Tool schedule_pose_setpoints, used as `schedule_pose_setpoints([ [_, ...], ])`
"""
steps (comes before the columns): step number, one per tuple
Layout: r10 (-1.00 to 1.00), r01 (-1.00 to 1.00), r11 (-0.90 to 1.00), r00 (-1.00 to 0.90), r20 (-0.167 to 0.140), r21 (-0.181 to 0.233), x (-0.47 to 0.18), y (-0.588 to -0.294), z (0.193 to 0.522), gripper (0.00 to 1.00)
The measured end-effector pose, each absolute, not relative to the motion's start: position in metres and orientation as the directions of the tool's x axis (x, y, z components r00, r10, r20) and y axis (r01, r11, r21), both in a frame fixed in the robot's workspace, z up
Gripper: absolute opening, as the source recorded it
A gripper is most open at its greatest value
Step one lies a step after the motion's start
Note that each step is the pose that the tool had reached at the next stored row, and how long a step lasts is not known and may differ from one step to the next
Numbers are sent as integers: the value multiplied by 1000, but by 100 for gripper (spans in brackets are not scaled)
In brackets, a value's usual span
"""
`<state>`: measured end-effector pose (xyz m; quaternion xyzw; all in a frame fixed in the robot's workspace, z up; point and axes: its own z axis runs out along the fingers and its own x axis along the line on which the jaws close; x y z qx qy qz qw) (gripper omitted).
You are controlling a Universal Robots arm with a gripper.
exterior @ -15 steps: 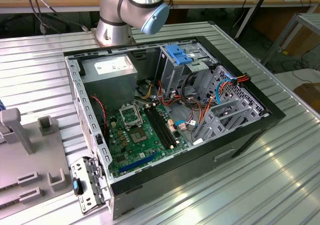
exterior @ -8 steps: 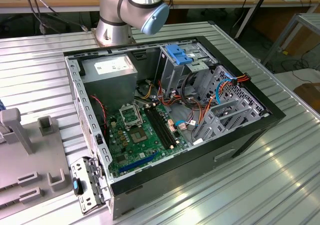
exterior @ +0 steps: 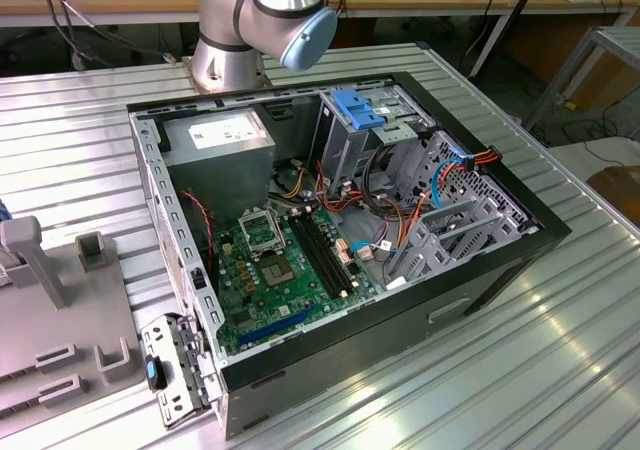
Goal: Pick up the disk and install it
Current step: 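Pick up the disk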
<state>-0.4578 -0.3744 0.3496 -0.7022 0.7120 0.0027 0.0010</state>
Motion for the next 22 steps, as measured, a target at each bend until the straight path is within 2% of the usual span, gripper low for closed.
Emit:
schedule_pose_setpoints([
  [8,-1000,-1000,13,-13,-5,3,-458,-376,332,56],
  [11,-1000,-1000,12,-13,-5,3,-459,-376,304,56],
  [12,-1000,-1000,12,-12,-5,3,-459,-376,304,47],
  [22,-1000,-1000,12,-12,-5,3,-459,-376,303,47],
])
